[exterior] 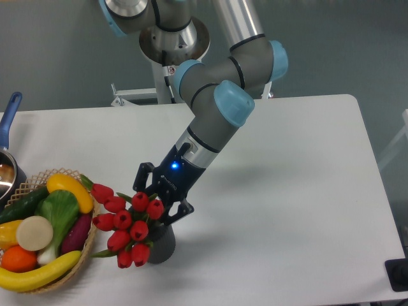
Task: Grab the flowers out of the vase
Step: 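Close the gripper on the tulip stems, then lift the gripped tulips up out of the grey vase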
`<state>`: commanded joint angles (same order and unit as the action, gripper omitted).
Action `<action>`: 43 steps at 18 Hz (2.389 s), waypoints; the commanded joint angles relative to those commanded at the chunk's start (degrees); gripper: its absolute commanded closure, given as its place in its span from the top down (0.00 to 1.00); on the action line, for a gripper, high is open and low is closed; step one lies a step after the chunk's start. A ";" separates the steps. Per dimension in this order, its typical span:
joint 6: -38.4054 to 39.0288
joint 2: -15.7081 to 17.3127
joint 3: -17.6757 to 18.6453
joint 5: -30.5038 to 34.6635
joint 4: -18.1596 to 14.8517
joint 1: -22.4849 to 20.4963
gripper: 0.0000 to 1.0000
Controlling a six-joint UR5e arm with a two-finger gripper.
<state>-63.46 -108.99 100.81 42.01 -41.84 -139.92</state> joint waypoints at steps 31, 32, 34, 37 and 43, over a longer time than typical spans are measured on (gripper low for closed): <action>15.46 6.42 -5.09 -8.43 0.00 -3.87 0.28; 16.77 6.42 -5.88 -8.52 0.00 -3.87 0.28; 18.97 6.42 -7.55 -8.53 0.00 -3.87 0.28; 21.35 6.24 -9.49 -8.53 0.00 -3.78 0.27; 23.55 6.24 -11.86 -8.53 0.00 -5.27 0.28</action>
<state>-39.91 -102.74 88.95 33.49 -41.84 -145.19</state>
